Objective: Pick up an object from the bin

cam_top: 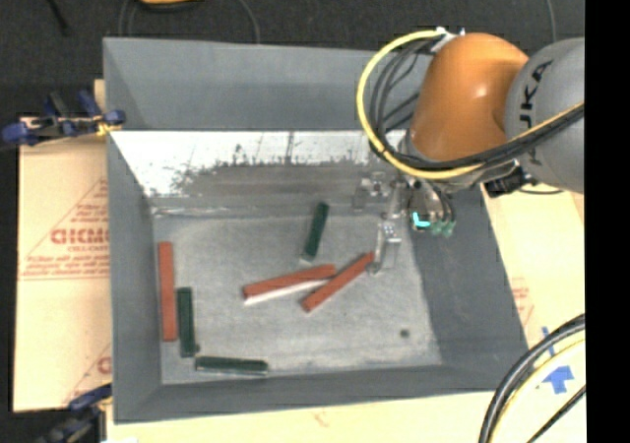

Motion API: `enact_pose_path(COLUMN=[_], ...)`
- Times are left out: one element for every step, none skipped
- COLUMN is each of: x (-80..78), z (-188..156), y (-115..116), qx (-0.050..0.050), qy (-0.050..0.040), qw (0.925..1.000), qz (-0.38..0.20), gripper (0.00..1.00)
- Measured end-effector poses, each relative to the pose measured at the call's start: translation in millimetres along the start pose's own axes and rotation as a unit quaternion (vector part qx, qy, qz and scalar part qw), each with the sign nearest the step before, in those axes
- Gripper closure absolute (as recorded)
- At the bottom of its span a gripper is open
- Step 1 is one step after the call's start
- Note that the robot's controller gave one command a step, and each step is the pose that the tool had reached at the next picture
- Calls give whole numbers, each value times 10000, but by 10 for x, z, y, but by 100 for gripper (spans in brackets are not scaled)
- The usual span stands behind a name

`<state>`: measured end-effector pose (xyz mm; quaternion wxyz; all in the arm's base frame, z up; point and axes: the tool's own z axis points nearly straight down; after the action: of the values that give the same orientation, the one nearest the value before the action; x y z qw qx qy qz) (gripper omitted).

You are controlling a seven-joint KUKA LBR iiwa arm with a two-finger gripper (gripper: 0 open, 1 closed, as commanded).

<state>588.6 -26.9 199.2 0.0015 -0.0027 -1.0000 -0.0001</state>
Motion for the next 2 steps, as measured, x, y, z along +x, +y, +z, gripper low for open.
enact_pose_path(x=[-16,11], z=[-42,357], y=[-2,27], qx=[4,-3], qy=[-38,-81], qw=[10000,9998], qz=[-3,155], gripper=[0,0])
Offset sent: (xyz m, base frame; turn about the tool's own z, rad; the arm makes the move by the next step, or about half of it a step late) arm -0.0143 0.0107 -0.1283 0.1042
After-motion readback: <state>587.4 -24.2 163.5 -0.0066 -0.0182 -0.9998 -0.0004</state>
